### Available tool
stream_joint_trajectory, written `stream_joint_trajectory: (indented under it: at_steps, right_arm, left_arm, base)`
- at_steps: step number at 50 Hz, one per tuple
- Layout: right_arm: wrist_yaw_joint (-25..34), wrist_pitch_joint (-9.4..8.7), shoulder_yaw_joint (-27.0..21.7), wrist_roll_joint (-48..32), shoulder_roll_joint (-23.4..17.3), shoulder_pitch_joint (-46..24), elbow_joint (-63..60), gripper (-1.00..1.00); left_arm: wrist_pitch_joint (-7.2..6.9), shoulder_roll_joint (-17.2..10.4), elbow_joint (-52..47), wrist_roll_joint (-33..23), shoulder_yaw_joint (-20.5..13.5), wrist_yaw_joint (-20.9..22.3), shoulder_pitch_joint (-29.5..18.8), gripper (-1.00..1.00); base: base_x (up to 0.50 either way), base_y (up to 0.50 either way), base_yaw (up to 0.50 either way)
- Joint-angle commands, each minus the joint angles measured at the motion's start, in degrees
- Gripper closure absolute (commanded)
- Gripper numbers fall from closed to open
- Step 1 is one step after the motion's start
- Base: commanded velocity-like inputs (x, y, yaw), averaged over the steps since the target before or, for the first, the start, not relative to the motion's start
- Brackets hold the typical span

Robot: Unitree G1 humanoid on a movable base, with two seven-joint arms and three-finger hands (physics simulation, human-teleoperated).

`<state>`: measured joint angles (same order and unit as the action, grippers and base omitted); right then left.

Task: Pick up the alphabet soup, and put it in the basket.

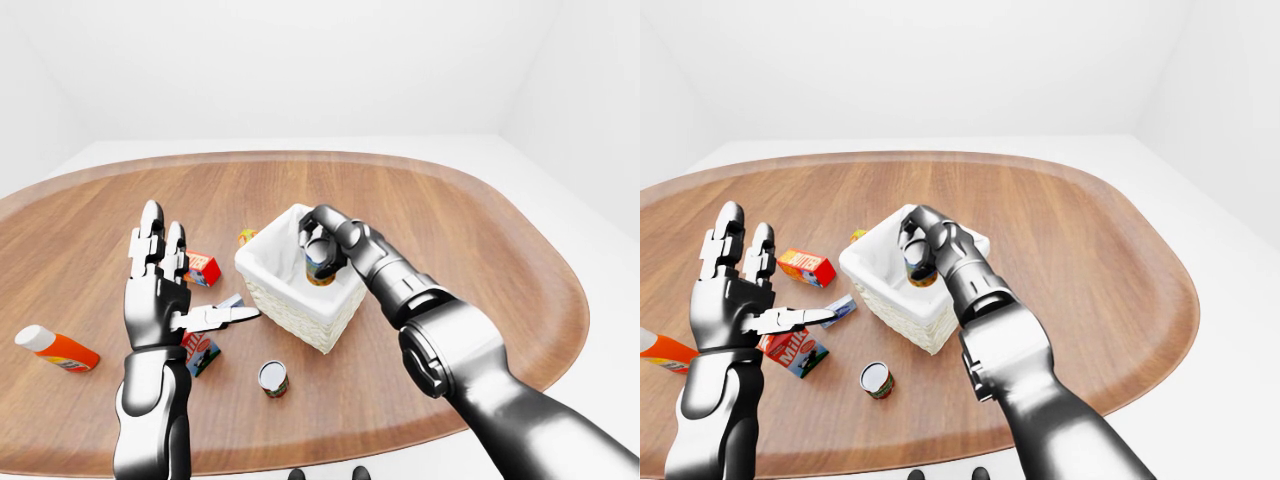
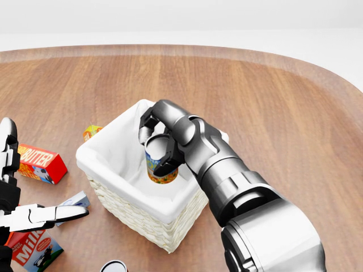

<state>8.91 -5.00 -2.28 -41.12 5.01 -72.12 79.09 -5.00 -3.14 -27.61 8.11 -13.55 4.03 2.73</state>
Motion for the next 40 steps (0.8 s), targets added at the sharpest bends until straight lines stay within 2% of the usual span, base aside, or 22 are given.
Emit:
stream_joint_trajectory:
  at_steps: [1, 2, 3, 26, 40]
  right_arm:
    - [-1.8, 0.0, -1.1, 1.7, -0.3, -0.8, -0.7, 0.72]
    - [-1.4, 0.0, -1.0, 1.6, -0.2, -0.7, -0.7, 0.18]
    - [-1.4, 0.0, -0.8, 1.3, -0.3, -0.7, -0.6, -1.0]
    - [-2.0, 0.0, -1.2, 1.7, -0.1, -0.5, -0.7, -1.0]
    - [-4.4, 0.0, -3.2, 7.1, -2.0, -7.5, -1.3, -1.0]
  left_arm:
    - [0.0, 0.0, -0.1, 0.0, 0.0, -0.1, -0.1, -1.0]
    - [0.0, 0.0, -0.1, 0.1, 0.0, -0.1, -0.1, -1.0]
    - [0.0, 0.0, -0.1, 0.0, 0.0, -0.1, -0.1, -1.0]
    - [0.0, -0.1, 0.5, 0.0, 0.0, -0.1, -0.3, -1.0]
    - [0.0, -0.2, 0.5, 0.2, -0.3, 0.0, -0.2, -1.0]
  base:
    - [0.0, 0.0, 0.0]
    - [0.0, 0.0, 0.0]
    - [0.0, 0.0, 0.0]
    - [0.0, 0.0, 0.0]
    - [0.0, 0.0, 0.0]
